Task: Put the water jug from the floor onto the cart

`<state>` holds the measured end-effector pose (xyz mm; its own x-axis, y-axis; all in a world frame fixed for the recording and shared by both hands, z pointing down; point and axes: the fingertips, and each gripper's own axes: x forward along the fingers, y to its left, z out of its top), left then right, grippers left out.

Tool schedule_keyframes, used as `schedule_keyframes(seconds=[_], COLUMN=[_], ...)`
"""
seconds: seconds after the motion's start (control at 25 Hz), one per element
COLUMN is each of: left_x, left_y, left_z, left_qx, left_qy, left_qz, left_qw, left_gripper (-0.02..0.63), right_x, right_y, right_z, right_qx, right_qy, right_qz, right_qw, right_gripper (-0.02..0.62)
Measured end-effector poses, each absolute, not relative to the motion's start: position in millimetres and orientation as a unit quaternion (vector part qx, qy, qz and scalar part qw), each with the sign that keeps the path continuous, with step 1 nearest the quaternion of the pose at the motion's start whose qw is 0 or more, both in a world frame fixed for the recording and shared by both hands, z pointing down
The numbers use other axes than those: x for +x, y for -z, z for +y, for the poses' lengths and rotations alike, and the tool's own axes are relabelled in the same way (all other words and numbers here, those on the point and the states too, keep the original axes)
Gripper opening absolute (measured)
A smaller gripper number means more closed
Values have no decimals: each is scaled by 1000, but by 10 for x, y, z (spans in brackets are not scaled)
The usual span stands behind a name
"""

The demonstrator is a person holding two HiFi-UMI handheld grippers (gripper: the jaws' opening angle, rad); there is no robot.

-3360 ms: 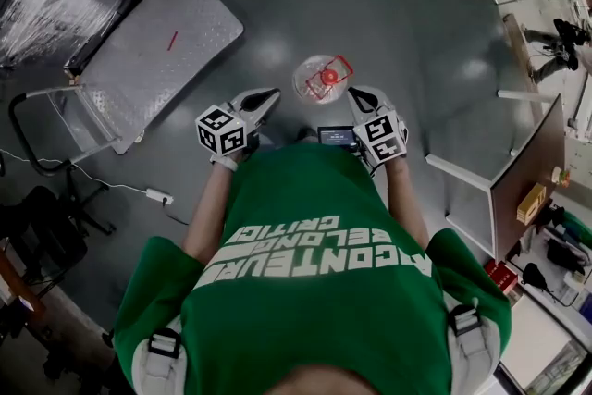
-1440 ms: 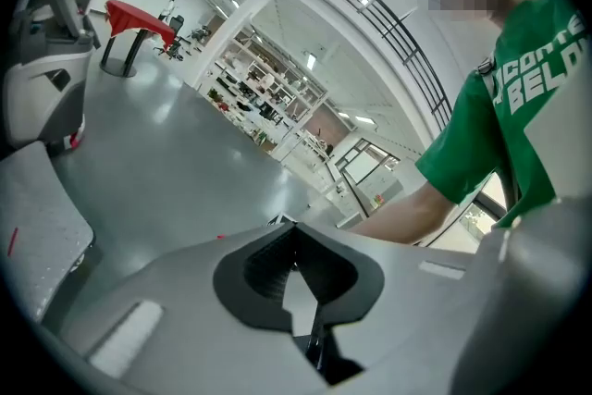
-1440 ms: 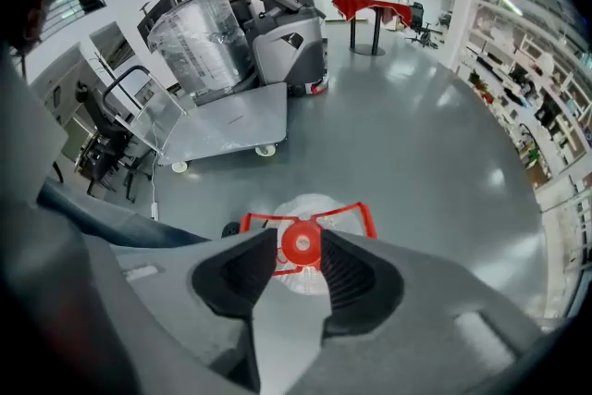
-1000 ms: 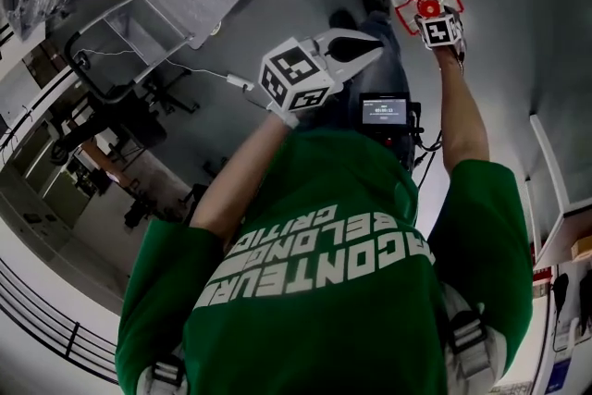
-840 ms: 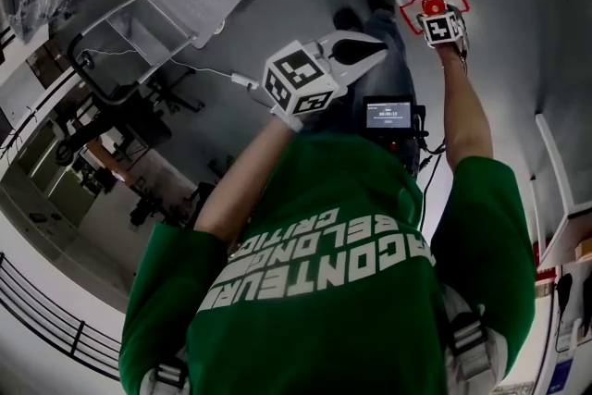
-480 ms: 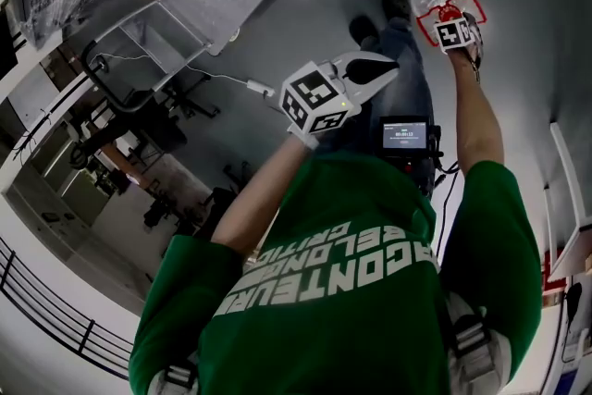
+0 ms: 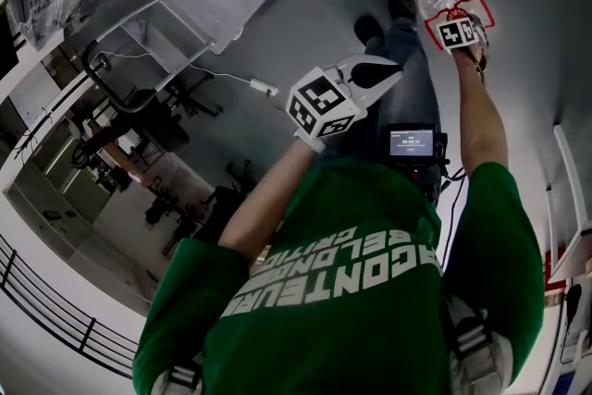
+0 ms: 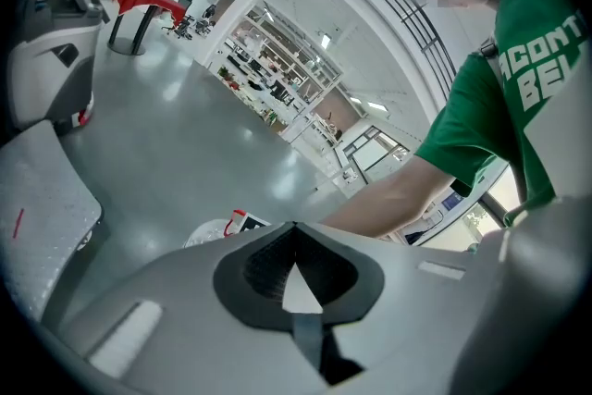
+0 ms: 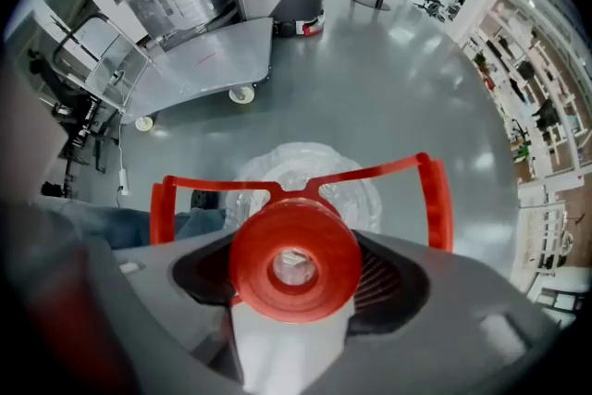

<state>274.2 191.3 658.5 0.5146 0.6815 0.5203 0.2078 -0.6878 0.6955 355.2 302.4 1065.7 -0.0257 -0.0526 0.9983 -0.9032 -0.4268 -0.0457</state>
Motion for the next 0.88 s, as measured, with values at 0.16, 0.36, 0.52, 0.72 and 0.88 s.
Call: schedule_keyframes(seconds=[0.16,0.36,0.52,0.72,0.88], left_x=[2756,2751,2751,2752,2866], left_y=[-6529,-6492,-6411,-6197,-6093], left_z=[1922,1899,1906,1964,1868], left_qx=[824,829,834,846,857], left_qy=[-405,-401,-393,-377,-364], left_qz=[268,261,259,258,250], left_qw=[290,290,287,275,264], left_gripper=[9,9,9,9,9], right_x=[3512,3519,3462,3435,3570], right_y=[-10656,-10509,-10431,-10199,-10049], right_z=[3089,3180,3155,3223,3175], right_qx=[587,589,591,590,589], right_qy=[-606,-621,-623,-618,-614], right_qz=[-394,-376,-386,-391,-394], right_qw=[364,355,337,343,349], right_gripper=[305,305,305,305,305])
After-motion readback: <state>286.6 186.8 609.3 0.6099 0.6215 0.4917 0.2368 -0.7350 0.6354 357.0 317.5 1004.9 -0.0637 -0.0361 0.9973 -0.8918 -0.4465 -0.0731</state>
